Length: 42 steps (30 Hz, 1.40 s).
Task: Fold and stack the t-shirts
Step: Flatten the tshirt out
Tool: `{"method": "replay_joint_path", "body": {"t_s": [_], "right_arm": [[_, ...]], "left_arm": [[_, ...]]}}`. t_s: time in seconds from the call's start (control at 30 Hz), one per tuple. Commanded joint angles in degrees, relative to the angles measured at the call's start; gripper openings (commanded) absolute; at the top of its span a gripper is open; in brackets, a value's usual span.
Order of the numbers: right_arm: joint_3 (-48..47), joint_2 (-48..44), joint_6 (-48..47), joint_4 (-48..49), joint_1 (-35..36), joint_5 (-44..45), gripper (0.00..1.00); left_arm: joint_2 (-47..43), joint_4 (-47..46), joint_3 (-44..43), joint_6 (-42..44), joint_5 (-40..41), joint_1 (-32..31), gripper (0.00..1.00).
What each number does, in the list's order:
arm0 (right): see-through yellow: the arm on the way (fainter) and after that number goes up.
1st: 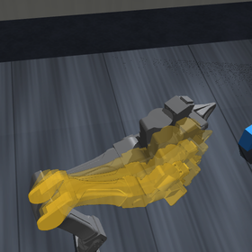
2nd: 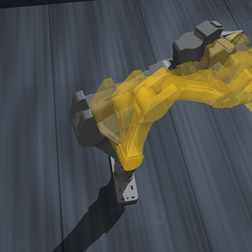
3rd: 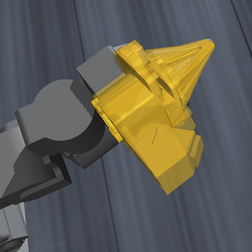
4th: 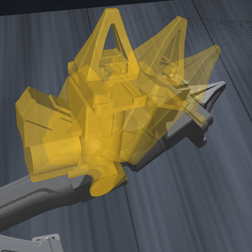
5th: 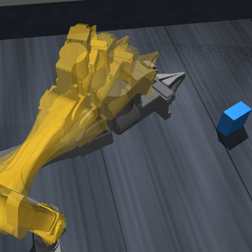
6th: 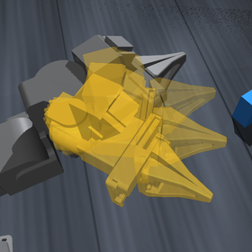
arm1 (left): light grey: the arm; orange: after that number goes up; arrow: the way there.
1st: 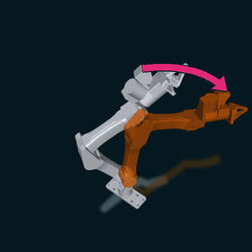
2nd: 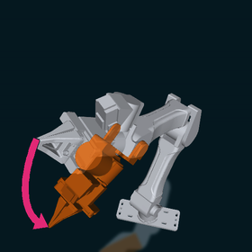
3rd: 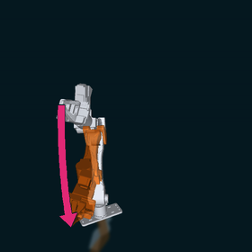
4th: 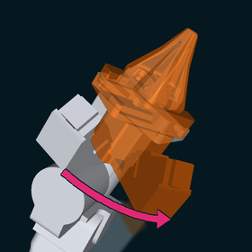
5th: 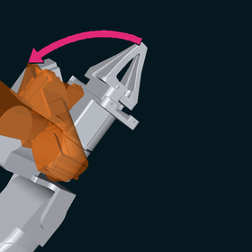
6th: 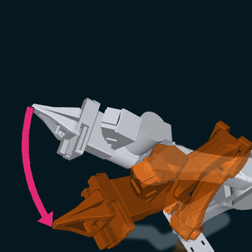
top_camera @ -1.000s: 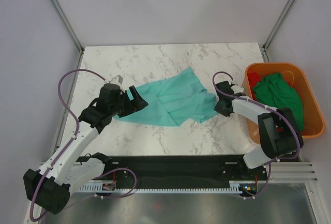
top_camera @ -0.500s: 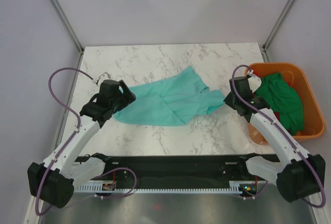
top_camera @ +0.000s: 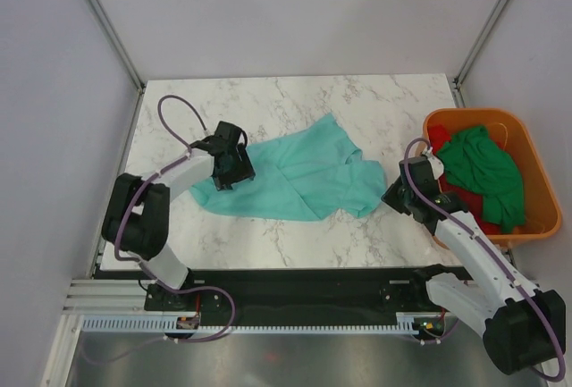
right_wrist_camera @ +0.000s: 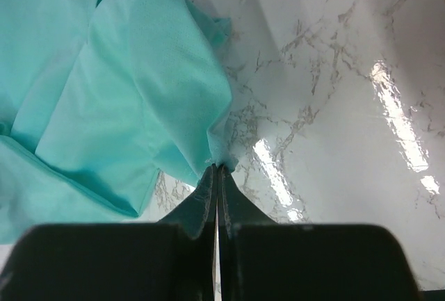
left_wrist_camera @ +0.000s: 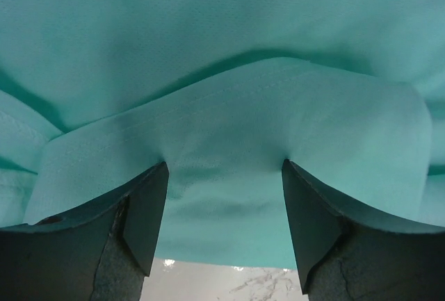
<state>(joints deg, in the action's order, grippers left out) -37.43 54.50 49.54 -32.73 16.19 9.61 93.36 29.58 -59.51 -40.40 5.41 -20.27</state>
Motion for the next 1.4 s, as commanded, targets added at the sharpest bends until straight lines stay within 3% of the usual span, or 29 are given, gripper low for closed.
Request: {"method": "replay_joint_path", "body": {"t_s": [0.0,0.13,0.3,0.43,0.63,0.73,0.8,1.03,1.23,1.37], "right_arm": [[1.3,-1.06,0.65,5.04,0.16,-3.1,0.0],[2.01,0.08,0.91,6.97,0.16,-3.19,0.0],[2.45,1.4,2.31,9.61,0.16,-5.03,0.0],[2.8,2.36,3.37,11.19,0.78,-5.92,0.0],[4.38,3.42,4.78,13.65,2.36,-6.62,0.0],[5.0,4.82,4.95,15.32,3.76,-6.71,0.0],[5.17,6.05,4.6,15.94,4.38,-6.71,0.0],[5.79,5.88,3.37,16.03,4.56,-6.88,0.0],[6.05,4.91,2.76,15.86,4.56,-6.79,0.0],[6.05,4.48,2.49,15.68,4.56,-6.79,0.0]], "left_arm": [[3.48,-1.11,-3.24,0.77,1.79,0.15,0.74],[11.03,-1.19,-8.25,1.55,3.29,0.15,0.73],[21.31,-1.55,-22.29,6.2,5.93,0.15,0.72],[23.27,-1.37,-30.92,12.53,5.49,0.15,0.63],[15.64,-1.19,-28.74,14.39,8.47,-0.82,0.64],[15.36,-0.93,-29.79,16.23,11.1,-5.03,0.64],[16.67,-0.49,-30.93,15.1,13.4,-7.85,0.66],[23.79,-0.14,-33.82,9.91,10.42,-10.31,0.67],[30.21,0.03,-39.89,11.4,11.99,-13.48,0.7],[31.18,0.12,-39.46,11.4,13.31,-13.57,0.66]]}}
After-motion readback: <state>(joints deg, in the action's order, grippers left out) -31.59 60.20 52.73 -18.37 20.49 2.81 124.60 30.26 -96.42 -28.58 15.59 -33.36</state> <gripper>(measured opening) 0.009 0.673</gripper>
